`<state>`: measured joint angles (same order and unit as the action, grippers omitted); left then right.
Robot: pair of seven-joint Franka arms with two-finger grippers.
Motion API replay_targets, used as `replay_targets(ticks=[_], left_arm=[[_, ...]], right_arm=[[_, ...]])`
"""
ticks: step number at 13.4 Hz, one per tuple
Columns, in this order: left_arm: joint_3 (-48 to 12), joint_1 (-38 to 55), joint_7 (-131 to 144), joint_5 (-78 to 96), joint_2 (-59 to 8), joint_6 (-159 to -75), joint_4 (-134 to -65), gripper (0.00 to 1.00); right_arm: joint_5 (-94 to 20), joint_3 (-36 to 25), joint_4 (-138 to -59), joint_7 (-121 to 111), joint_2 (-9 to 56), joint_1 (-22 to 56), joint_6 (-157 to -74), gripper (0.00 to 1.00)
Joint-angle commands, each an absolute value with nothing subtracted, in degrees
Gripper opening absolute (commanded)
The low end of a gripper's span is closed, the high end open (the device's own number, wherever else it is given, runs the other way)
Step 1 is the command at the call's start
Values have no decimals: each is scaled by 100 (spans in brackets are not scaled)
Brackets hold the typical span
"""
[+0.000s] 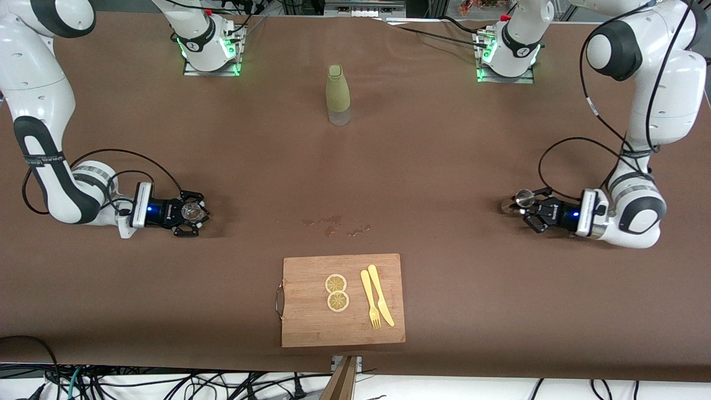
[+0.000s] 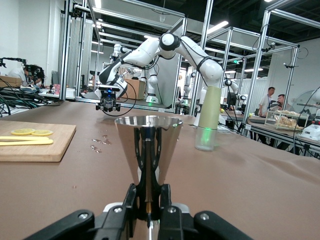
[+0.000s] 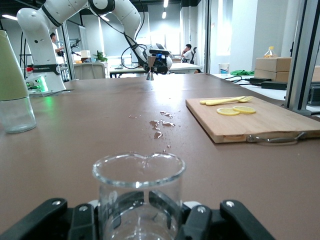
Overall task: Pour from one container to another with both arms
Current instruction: 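Lower the glass cup with the right gripper while the left gripper lowers the jigger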
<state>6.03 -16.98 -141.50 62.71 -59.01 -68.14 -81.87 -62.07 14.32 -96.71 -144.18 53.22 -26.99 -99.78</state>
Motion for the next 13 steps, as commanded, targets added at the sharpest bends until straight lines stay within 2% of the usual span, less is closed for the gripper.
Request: replay_targets(ticks=[1, 6, 7, 8, 11, 13], left_arm=[[747, -1862, -14685, 5890, -5810, -6557, -8209, 0], [974, -2092, -15477, 5695, -5827, -6372, -8235, 0], [1036, -2100, -15521, 5695, -5845, -6372, -8235, 0], [1089, -2135, -15626, 5695, -5862, -6372, -8235, 0], [1142, -2206, -16030, 5704, -5889, -6372, -8253, 0], [1169, -2241, -16101, 5704, -5897, -6372, -8270, 0]], right_arm=[[-6328, 1521, -9659, -14642, 5484, -2839, -9896, 7], [-6337, 1486, -9615, -15029, 5880, -2839, -9941, 14], [-6337, 1459, -9615, -15029, 5880, -2839, -9914, 33], [-6337, 1450, -9633, -15012, 5871, -2856, -9897, 99], [-6249, 1372, -9633, -14915, 5810, -2962, -9792, 100], [-6188, 1144, -9659, -14906, 5801, -2953, -9442, 100]])
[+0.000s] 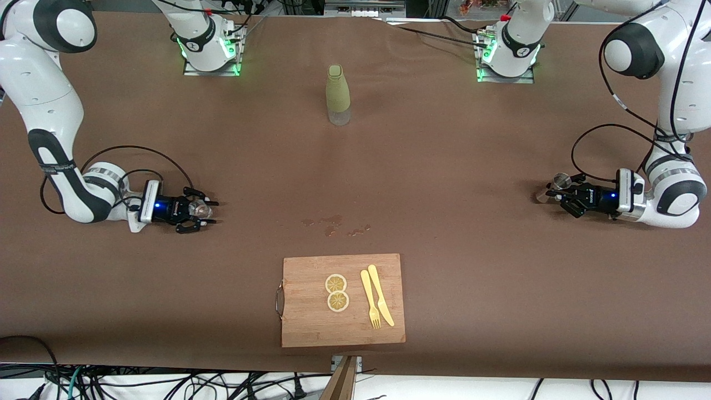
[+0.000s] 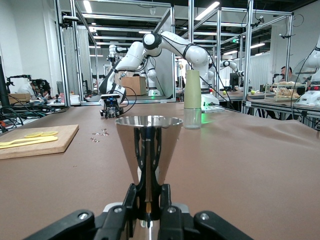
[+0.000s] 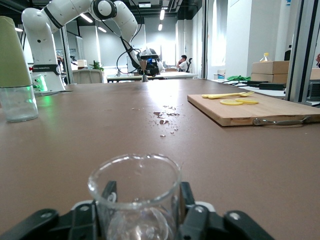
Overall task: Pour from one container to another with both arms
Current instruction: 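Lower the glass cup with the right gripper while the left gripper lowers the jigger, then open the right gripper and release the glass cup on the table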
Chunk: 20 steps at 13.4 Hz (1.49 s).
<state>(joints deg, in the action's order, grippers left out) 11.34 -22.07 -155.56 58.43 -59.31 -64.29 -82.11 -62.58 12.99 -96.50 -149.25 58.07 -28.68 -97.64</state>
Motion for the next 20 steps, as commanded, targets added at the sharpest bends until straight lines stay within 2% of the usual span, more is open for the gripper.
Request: replay_targets(ticks=[1, 7, 12, 13, 14, 15, 17, 20], left_arm=[[1186, -2259, -16119, 5704, -5906, -6372, -8271, 0], [1230, -2267, -16339, 5704, -6178, -6425, -8271, 0], [1230, -2268, -16321, 5713, -6354, -6477, -8244, 0], [1230, -2268, -16260, 5713, -6346, -6547, -8244, 17], [1230, -2268, -16208, 5713, -6337, -6626, -8235, 44], [1230, -2259, -16155, 5722, -6337, -6697, -8227, 99], [1239, -2259, -15753, 5722, -6302, -6889, -8192, 100], [1414, -2224, -14533, 5591, -6258, -6979, -7613, 100]], right_arm=[[-6092, 986, -9659, -14898, 5783, -2944, -9239, 100], [-5073, 238, -9598, -13591, 4906, -2944, -8500, 100], [-4098, 158, -9238, -11370, 3993, -2918, -8183, 100], [-3913, 184, -9229, -10903, 3747, -2892, -8183, 100], [-3798, 193, -9237, -10463, 3544, -2831, -8174, 100], [-3623, 193, -9237, -10085, 3351, -2769, -8174, 100], [-3184, 220, -9237, -9277, 2946, -2672, -8148, 100], [-2612, 220, -9229, -7617, 2226, -2357, -8112, 100]])
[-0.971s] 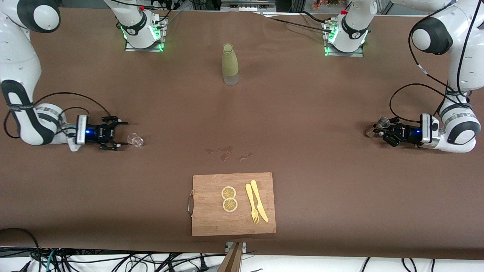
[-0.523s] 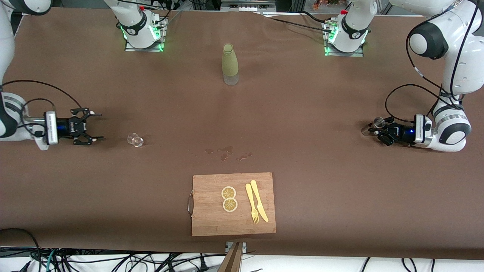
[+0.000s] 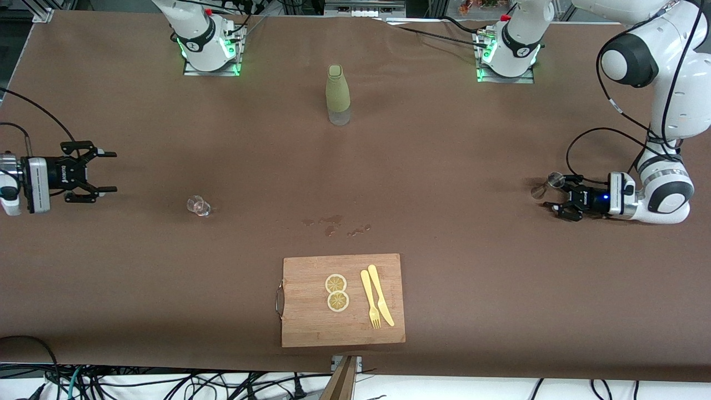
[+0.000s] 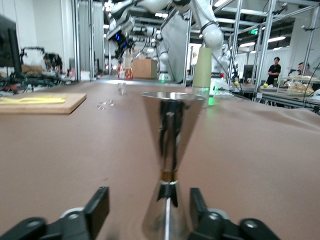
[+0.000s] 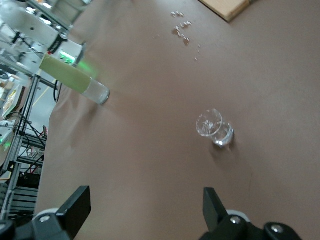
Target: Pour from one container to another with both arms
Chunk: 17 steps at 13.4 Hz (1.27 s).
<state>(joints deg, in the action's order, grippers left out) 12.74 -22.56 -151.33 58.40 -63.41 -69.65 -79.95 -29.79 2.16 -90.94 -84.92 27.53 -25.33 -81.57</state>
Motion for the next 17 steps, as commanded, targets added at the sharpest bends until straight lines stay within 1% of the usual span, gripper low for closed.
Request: replay_targets(ticks=[1, 3, 6, 9, 10, 12, 14, 16, 17], left_arm=[[1441, -2224, -14032, 5416, -6249, -6979, -7368, 100], [1450, -2241, -13004, 4968, -6153, -6961, -7041, 100], [1450, -2233, -11379, 4528, -5776, -6751, -6856, 100], [1441, -1996, -9455, 4158, -5205, -6557, -6671, 100], [1441, -1865, -8770, 4157, -5020, -6470, -6671, 100], [1476, -1496, -7494, 4140, -4625, -6372, -6680, 100], [1617, -969, -6247, 4000, -4116, -6372, -6688, 100], [1617, -547, -4867, 3745, -3632, -6398, -6688, 100], [1608, -371, -4251, 3614, -3430, -6425, -6688, 100]], right_arm=[[-2393, 228, -9229, -7142, 2006, -2225, -8104, 100], [-1980, 229, -9185, -6332, 1706, -1953, -7955, 100], [-1259, 211, -8563, -5146, 1504, -1443, -7403, 100], [-591, 220, -8683, -3574, 908, -854, -7278, 100], [-458, 202, -8927, -3099, 662, -705, -7347, 100], [50, 202, -9454, -2246, 152, -380, -7662, 100], [220, 193, -10139, -1140, -323, -141, -8319, 100], [167, 141, -10554, -712, -466, -132, -9145, 100], [167, 115, -10582, -608, -475, -114, -9428, 100]])
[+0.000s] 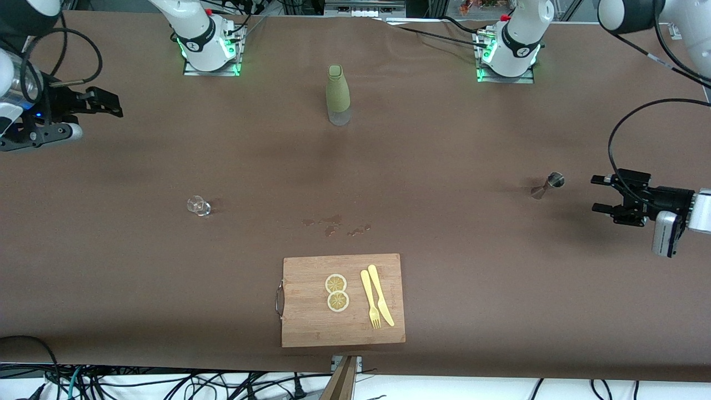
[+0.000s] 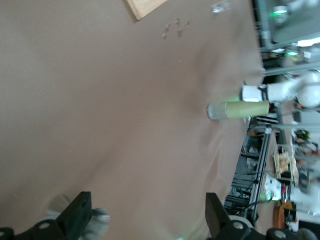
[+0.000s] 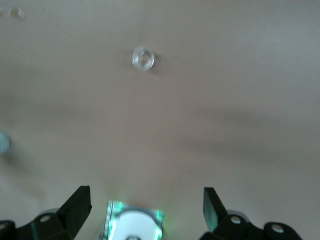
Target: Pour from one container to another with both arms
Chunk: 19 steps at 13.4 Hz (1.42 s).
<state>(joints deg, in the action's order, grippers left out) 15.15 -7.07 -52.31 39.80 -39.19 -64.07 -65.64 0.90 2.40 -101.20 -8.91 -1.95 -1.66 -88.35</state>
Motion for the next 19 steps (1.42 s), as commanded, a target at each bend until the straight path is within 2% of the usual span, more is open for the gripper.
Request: replay_targets(ticks=[1, 3, 4, 8, 12, 16, 19], left_arm=[[1591, -195, -3706, 3412, -3245, -6434, -6688, 100], [1556, 218, -3087, 2641, -2815, -6704, -6724, 100], [1512, 437, -3059, 2149, -2595, -6837, -6758, 100], [1345, 598, -3112, 1371, -2111, -7232, -6803, 100], [1188, 694, -2893, 450, -1715, -7725, -6864, 100], [774, 712, -304, 263, -1065, -7664, -7346, 100], [511, 694, 350, 272, -897, -7638, -7462, 100]], right_arm=[[167, -51, -10582, -467, -475, -88, -9700, 100], [88, -630, -10556, -282, -475, 192, -9817, 100], [-17, -659, -10512, -360, -475, 176, -9748, 100], [-141, -580, -9977, -316, -300, 176, -9396, 100], [-184, -545, -9844, -316, -98, 149, -9343, 100], [-185, -545, -9765, -325, -44, 176, -9299, 100], [-185, -545, -9765, -316, -35, 176, -9272, 100]])
